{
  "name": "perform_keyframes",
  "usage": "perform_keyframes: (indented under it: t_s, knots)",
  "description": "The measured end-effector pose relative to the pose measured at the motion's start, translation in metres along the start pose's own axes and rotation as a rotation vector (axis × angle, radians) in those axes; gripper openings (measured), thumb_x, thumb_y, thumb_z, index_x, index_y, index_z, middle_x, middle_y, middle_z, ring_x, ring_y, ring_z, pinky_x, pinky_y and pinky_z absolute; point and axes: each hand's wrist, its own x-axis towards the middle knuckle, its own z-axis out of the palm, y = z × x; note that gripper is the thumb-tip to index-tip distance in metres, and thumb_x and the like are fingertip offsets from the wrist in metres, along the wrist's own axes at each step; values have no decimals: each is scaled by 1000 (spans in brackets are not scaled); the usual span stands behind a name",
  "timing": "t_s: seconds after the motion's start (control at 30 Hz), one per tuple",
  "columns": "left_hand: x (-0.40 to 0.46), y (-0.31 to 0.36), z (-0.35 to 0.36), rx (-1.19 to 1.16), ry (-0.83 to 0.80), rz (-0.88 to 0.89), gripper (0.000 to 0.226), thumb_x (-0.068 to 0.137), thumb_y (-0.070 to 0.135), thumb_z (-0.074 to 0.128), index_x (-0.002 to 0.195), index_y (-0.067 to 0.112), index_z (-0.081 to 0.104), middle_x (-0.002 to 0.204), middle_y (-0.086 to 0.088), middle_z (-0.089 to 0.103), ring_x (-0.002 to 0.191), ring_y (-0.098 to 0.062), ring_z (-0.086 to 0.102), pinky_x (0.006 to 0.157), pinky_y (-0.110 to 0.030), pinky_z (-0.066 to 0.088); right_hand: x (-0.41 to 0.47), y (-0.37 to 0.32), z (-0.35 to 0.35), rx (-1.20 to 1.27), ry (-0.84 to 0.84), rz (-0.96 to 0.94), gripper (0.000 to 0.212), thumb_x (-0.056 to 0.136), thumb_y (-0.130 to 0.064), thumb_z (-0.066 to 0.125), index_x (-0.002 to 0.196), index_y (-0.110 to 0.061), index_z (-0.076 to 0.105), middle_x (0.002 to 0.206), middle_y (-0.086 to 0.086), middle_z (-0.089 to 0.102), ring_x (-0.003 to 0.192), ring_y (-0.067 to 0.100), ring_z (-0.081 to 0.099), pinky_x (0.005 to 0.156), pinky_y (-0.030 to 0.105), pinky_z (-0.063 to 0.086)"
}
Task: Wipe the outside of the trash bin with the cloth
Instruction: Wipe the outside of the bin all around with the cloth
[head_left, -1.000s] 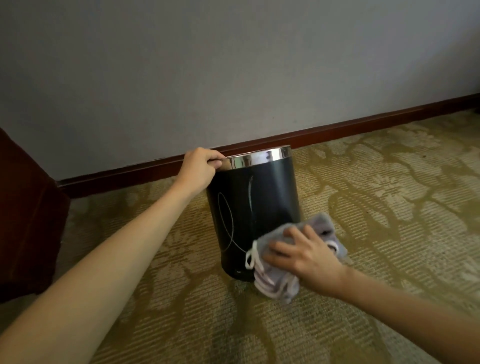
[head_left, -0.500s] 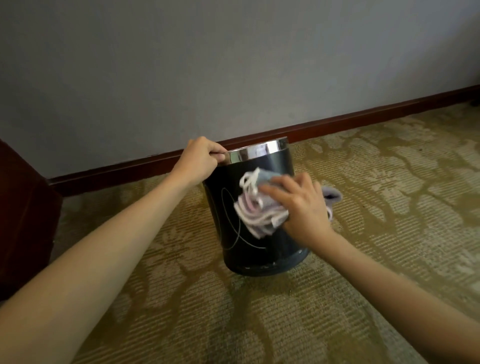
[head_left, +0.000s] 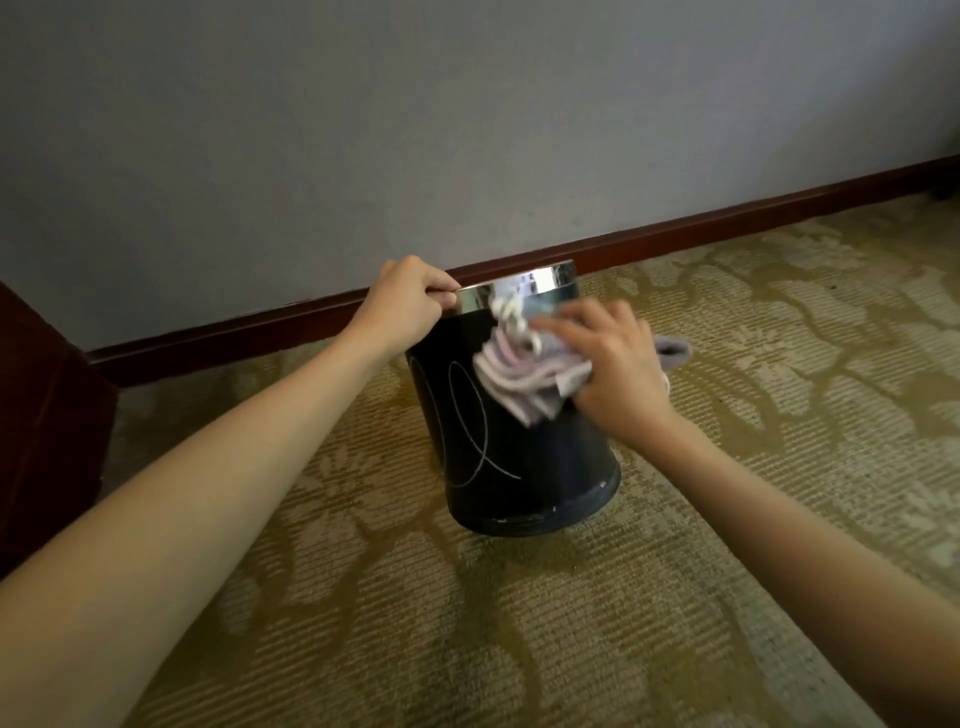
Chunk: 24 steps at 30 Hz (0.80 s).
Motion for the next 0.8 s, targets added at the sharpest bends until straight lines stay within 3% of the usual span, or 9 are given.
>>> perform_keyframes:
  t_s: [0.1, 0.2, 0.3, 0.4, 0.5, 0.6, 0.7, 0.8]
  knots:
    - [1, 4, -2, 25, -34, 8, 19, 89, 6, 58, 94, 12, 76, 84, 2, 69, 88, -10, 59, 77, -24, 41, 12, -4, 6, -46, 80, 17, 51, 74, -5, 63, 121, -24, 64, 115, 3, 62, 92, 34, 48, 70, 35, 30]
    - [4, -2, -6, 11, -23, -20, 19, 89, 8, 58, 91, 13, 76, 91, 0, 71, 93, -13, 60, 80, -25, 40, -31, -11, 21, -153, 17, -224, 39, 77, -17, 61, 115, -25, 67, 111, 3, 64, 90, 36, 53, 68, 40, 38]
    - [4, -9, -9, -22, -22, -66, 17, 90, 11, 58, 93, 17, 74, 99, 1, 69, 102, -14, 58, 89, -32, 43, -95, -12, 37, -195, -175, -425, 41, 73, -30, 73, 113, -30, 65, 107, -4, 62, 95, 30, 50, 66, 41, 41]
    - [1, -9, -9, 18, -45, -58, 17, 90, 15, 59, 100, 19, 73, 103, 3, 68, 103, -12, 57, 88, -31, 42, -122, -8, 37, -195, -320, -422, 48, 69, -31, 75, 115, -33, 62, 111, -7, 60, 96, 25, 48, 67, 39, 44]
    - [-3, 2, -2, 106, -24, -20, 16, 88, 22, 62, 98, 23, 74, 94, 7, 69, 100, -16, 60, 87, -36, 47, -89, -5, 24, -183, -239, -299, 52, 62, -25, 80, 112, -31, 67, 116, -1, 61, 90, 28, 54, 67, 40, 45]
    - [-5, 18, 6, 207, 20, 7, 16, 85, 27, 63, 95, 31, 75, 89, 8, 71, 99, -19, 62, 79, -30, 43, -39, -5, 8, -185, -114, -217, 59, 59, -15, 80, 115, -27, 66, 120, 4, 60, 92, 34, 53, 68, 43, 43]
    - [-2, 32, 13, 250, 26, 35, 18, 83, 25, 64, 95, 33, 75, 100, 6, 73, 104, -25, 61, 76, -30, 43, -7, 3, -2, -183, -3, -173, 56, 64, -21, 79, 118, -27, 64, 119, 5, 60, 95, 36, 51, 71, 43, 40]
    - [-1, 39, 15, 278, 17, 53, 17, 86, 22, 62, 92, 29, 75, 95, 4, 73, 100, -26, 62, 75, -32, 45, -20, 14, 5, -210, 39, -215, 54, 68, -23, 80, 120, -25, 65, 119, 5, 63, 97, 37, 53, 73, 42, 38]
